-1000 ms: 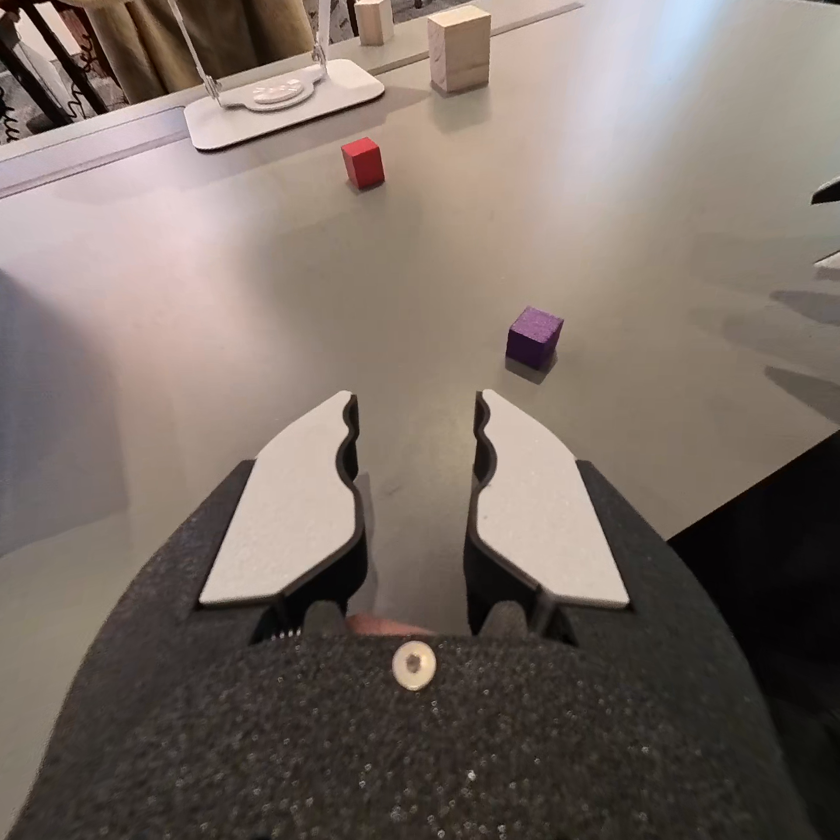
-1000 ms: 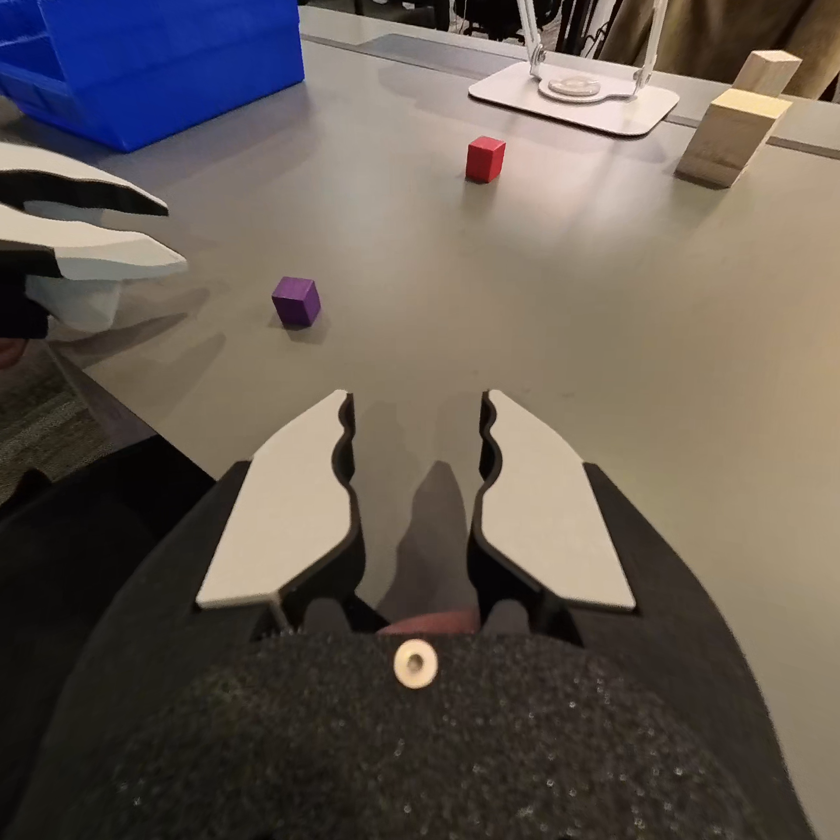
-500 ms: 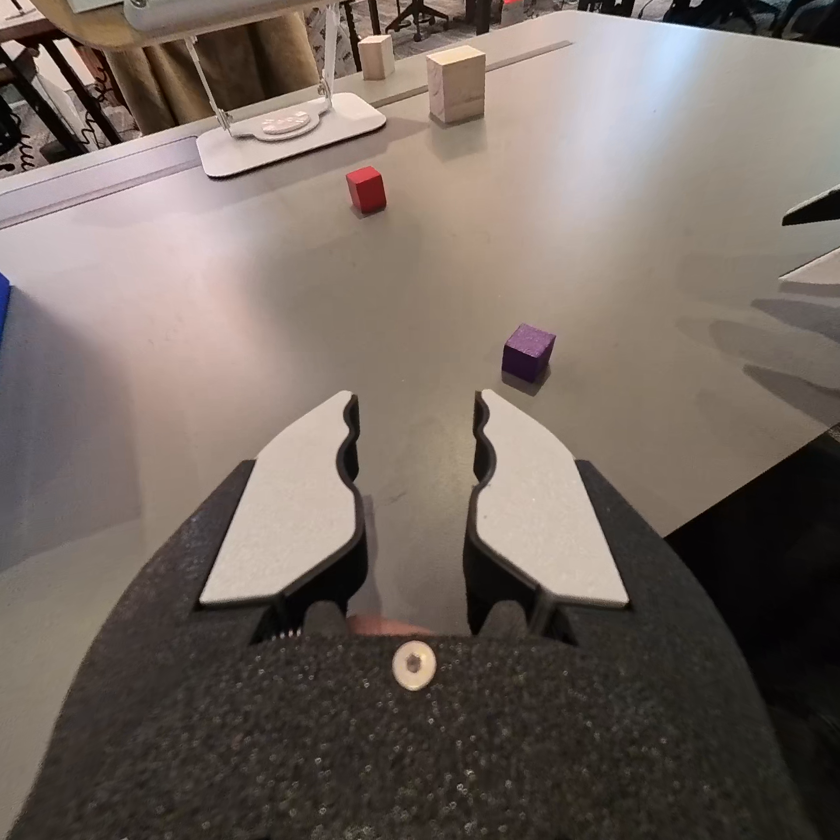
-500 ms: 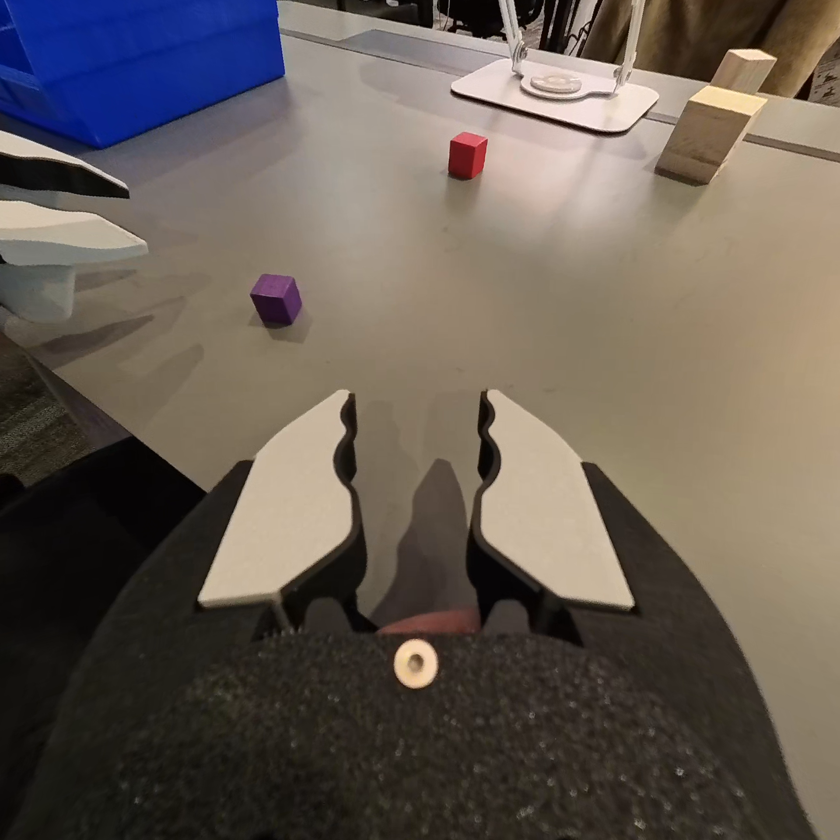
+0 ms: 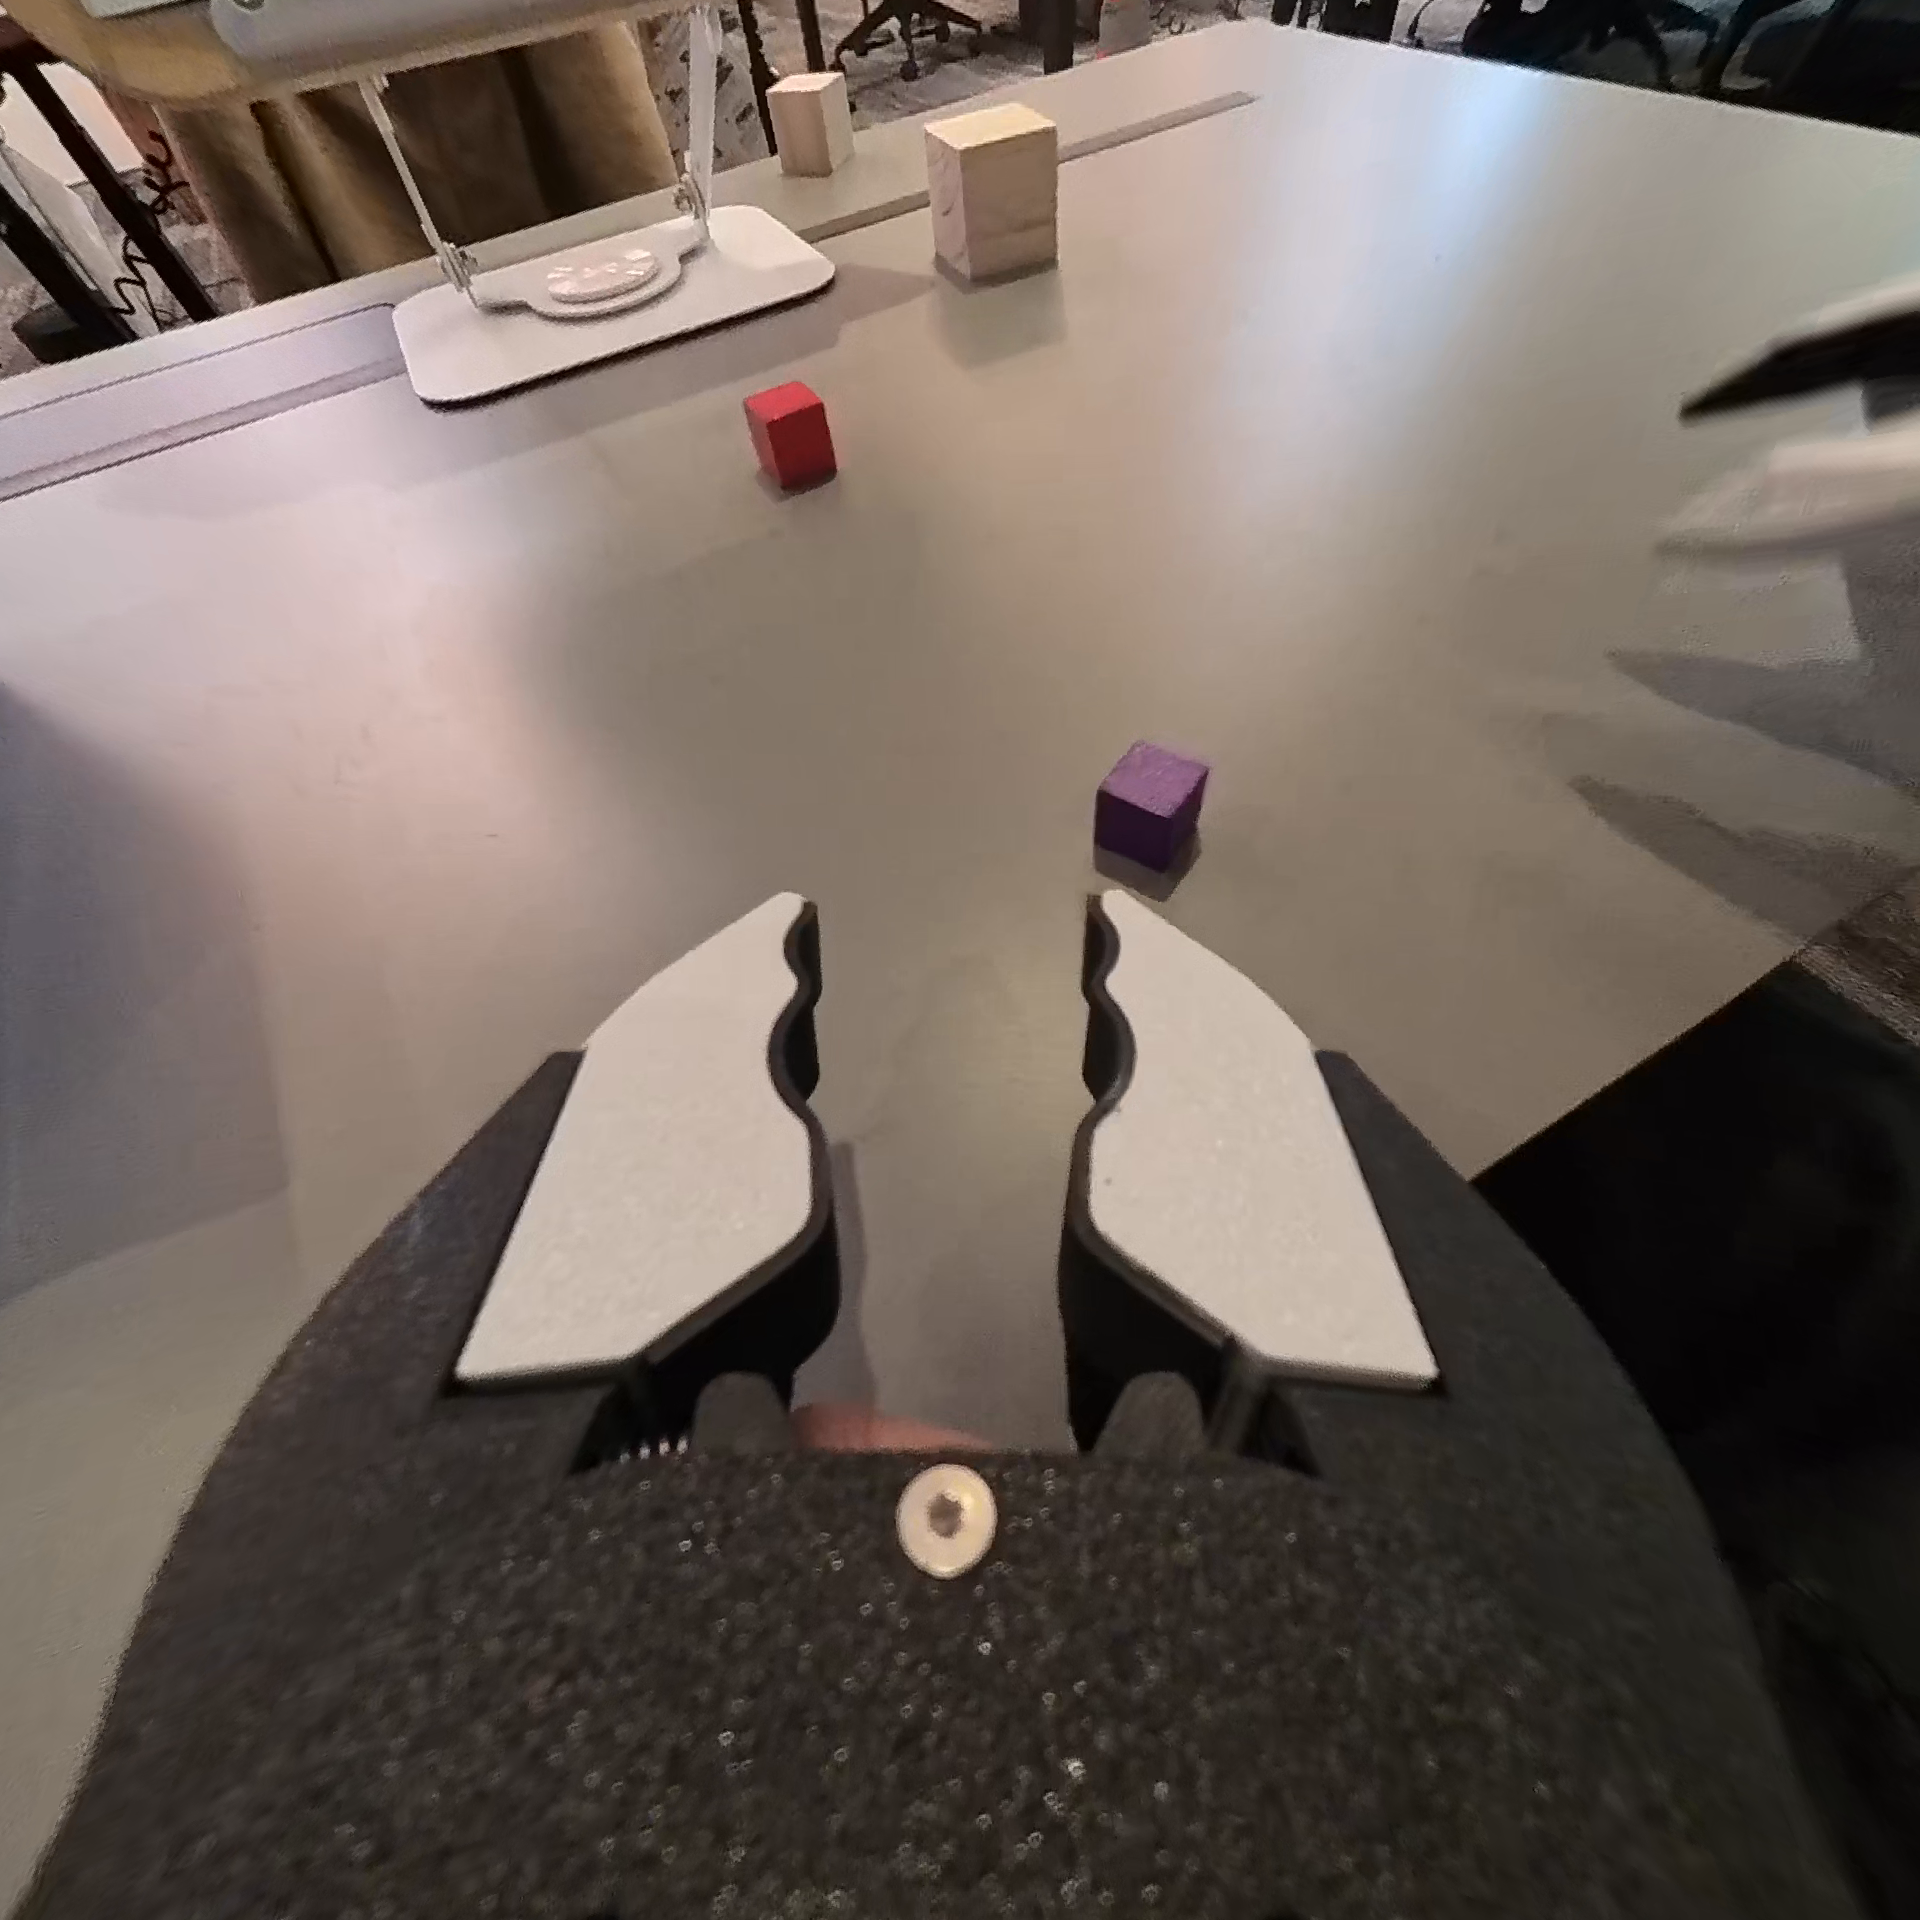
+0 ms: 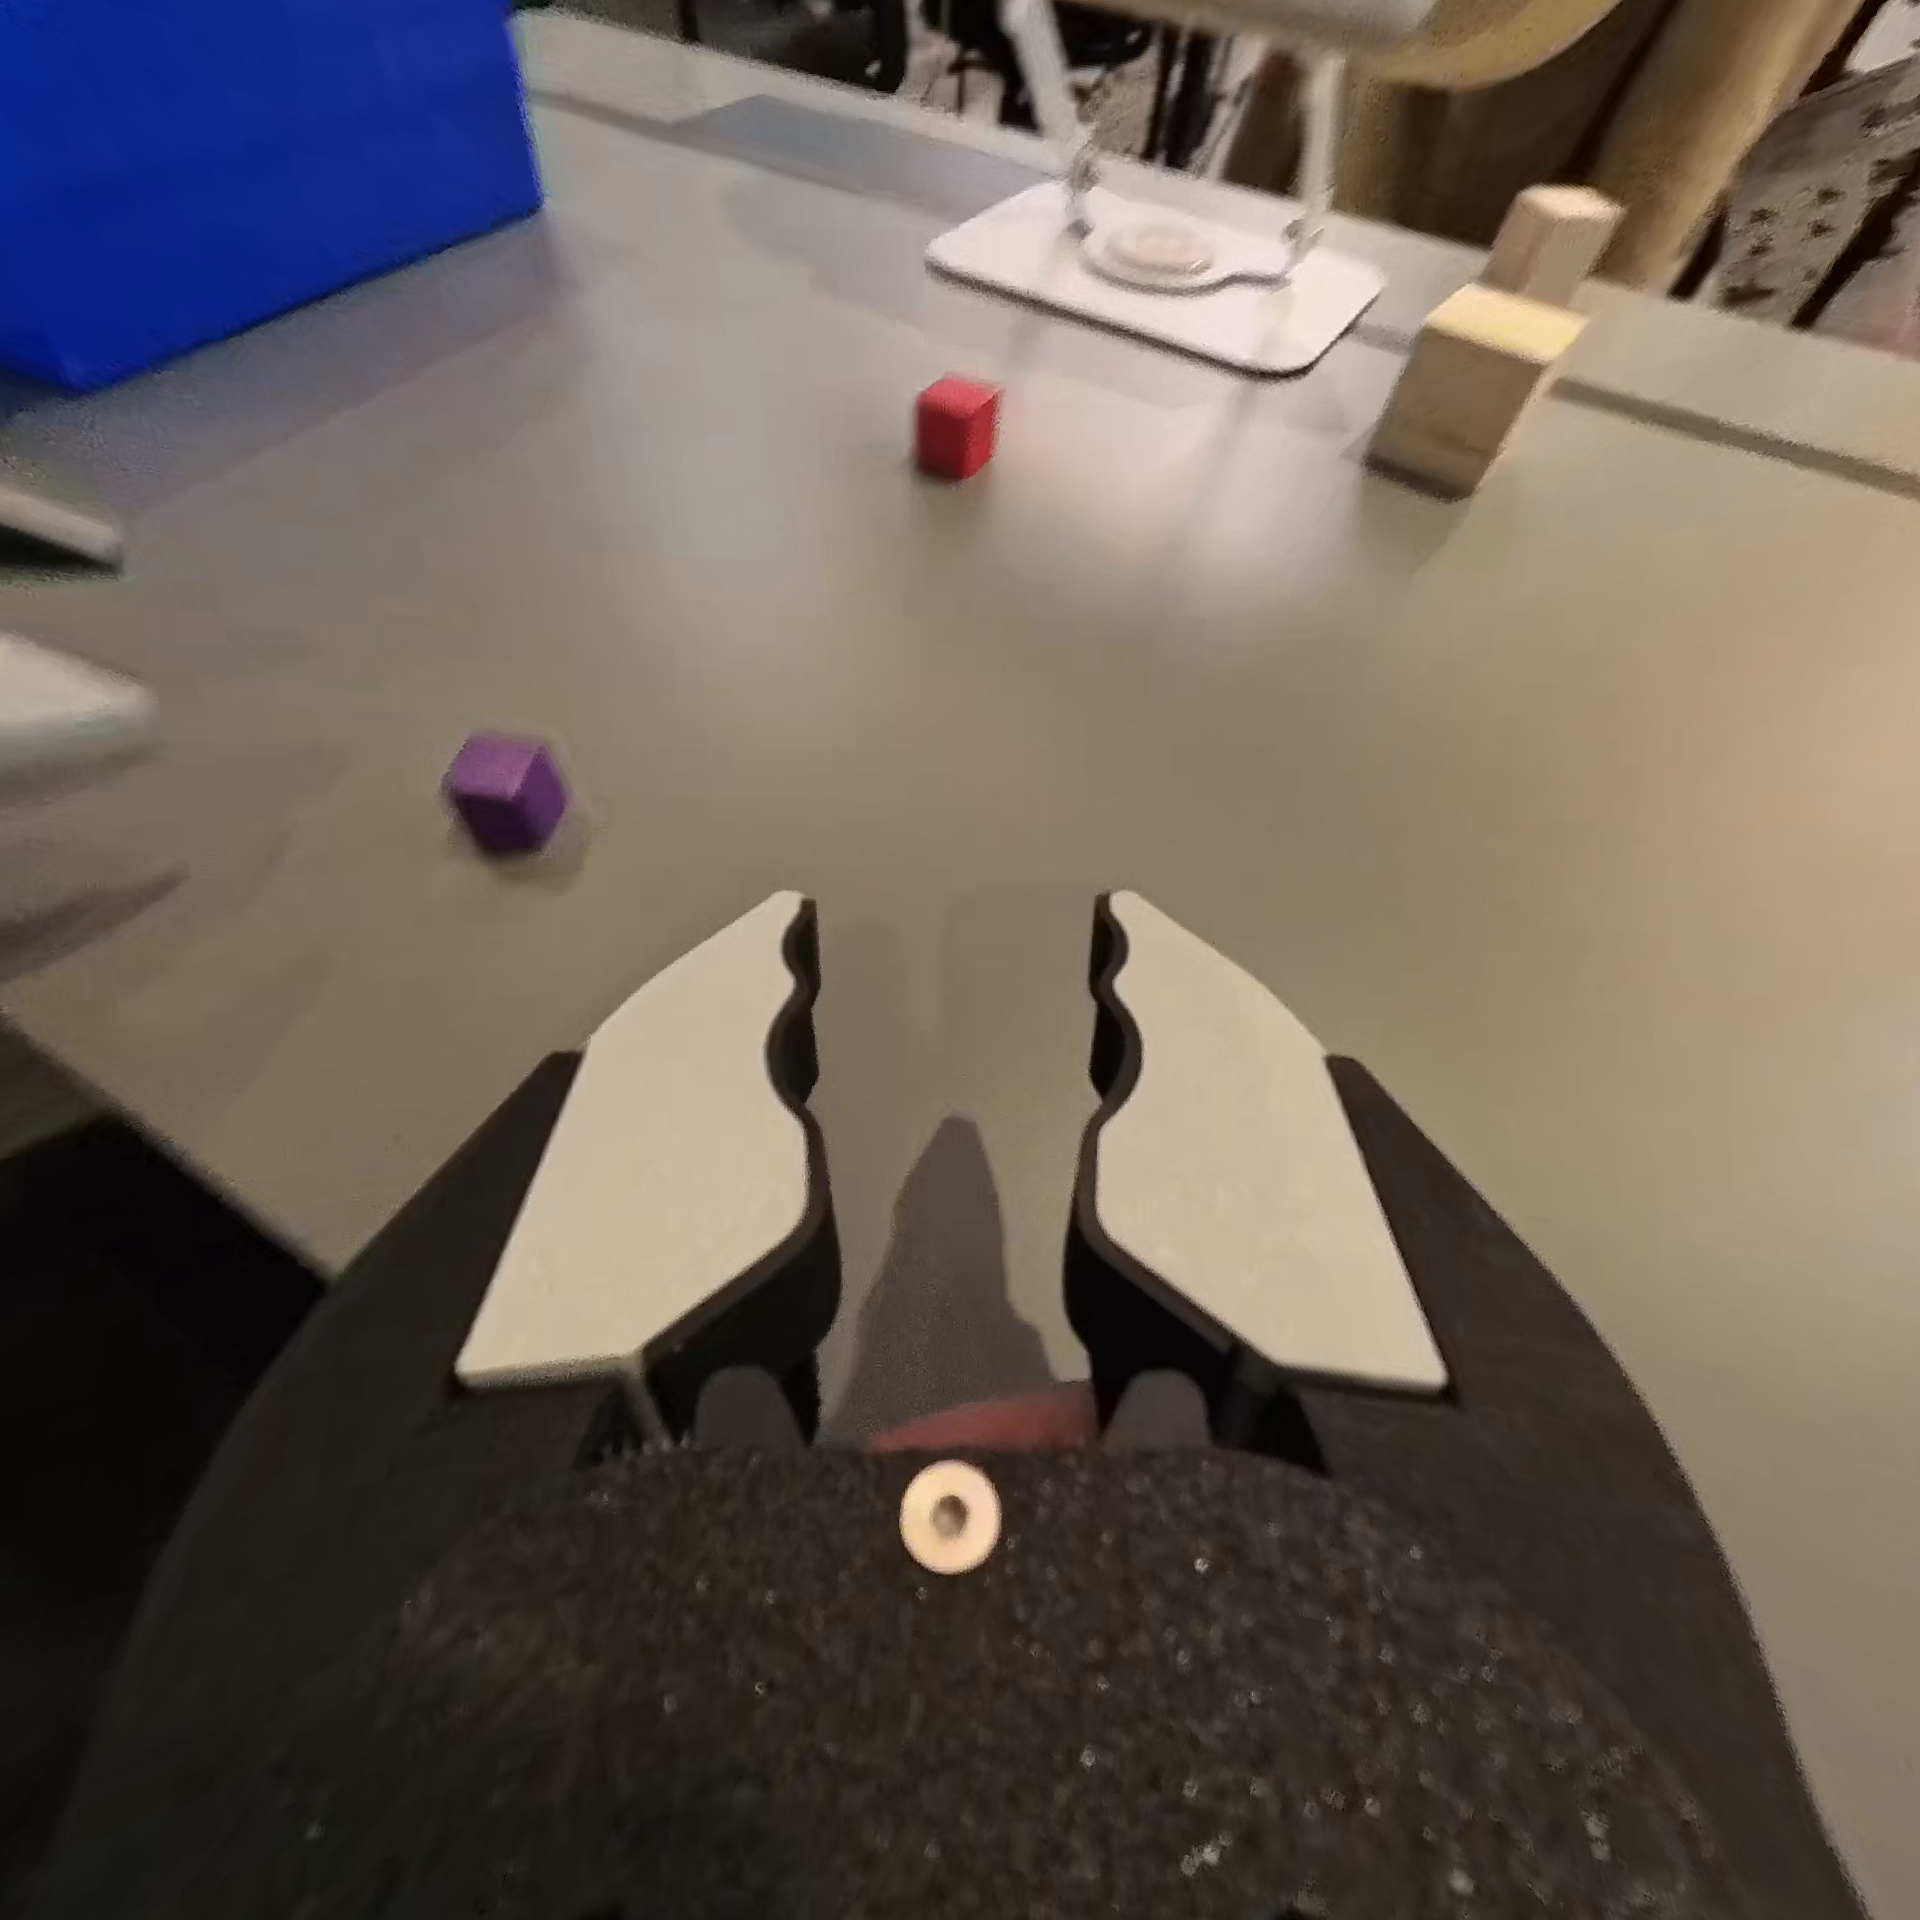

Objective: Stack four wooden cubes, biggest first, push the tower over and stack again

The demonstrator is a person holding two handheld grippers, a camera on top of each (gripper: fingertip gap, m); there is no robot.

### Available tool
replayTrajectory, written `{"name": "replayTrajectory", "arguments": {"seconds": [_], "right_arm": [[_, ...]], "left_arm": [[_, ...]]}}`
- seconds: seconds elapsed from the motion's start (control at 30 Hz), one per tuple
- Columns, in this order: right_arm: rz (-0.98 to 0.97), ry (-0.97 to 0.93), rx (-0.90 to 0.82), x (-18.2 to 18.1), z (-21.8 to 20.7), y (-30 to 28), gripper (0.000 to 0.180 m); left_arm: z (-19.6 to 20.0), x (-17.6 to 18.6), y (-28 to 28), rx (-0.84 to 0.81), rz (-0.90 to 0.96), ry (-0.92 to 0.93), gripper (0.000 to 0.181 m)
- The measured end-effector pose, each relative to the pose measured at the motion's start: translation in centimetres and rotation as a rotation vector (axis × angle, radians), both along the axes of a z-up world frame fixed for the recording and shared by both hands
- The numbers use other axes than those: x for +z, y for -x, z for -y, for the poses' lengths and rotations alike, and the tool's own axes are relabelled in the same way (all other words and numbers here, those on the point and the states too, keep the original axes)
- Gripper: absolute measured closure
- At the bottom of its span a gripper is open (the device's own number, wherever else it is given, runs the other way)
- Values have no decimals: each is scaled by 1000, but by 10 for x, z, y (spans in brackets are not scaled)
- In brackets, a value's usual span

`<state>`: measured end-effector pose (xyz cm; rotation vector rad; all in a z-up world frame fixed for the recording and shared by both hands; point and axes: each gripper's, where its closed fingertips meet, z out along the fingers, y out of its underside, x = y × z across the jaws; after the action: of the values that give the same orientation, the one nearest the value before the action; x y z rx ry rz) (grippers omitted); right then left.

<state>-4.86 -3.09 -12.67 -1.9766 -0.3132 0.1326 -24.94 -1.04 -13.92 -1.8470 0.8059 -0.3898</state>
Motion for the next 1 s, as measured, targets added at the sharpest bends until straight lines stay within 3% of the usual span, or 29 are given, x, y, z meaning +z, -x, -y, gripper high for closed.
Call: {"name": "replayTrajectory", "arguments": {"seconds": [0.1, 0.23, 0.47, 0.77, 0.8, 1.0], "right_arm": [[-75, 25, -74, 27, -51, -30, 124], [-68, 112, -220, 38, -156, -75, 114], [-76, 263, -484, 18, -300, -116, 108], [-18, 411, -617, -41, -365, -126, 104], [29, 396, -615, -40, -368, -129, 116], [145, 356, -528, -24, -355, -139, 117]], "left_arm": [[2, 2, -2, -8, -10, -14, 133], [4, 6, -3, -18, -18, -34, 132], [1, 2, -3, -38, -23, -12, 132], [3, -16, 3, -71, -18, 72, 132], [2, -16, 3, -71, -16, 70, 132], [0, -12, 5, -66, -13, 65, 132]]}}
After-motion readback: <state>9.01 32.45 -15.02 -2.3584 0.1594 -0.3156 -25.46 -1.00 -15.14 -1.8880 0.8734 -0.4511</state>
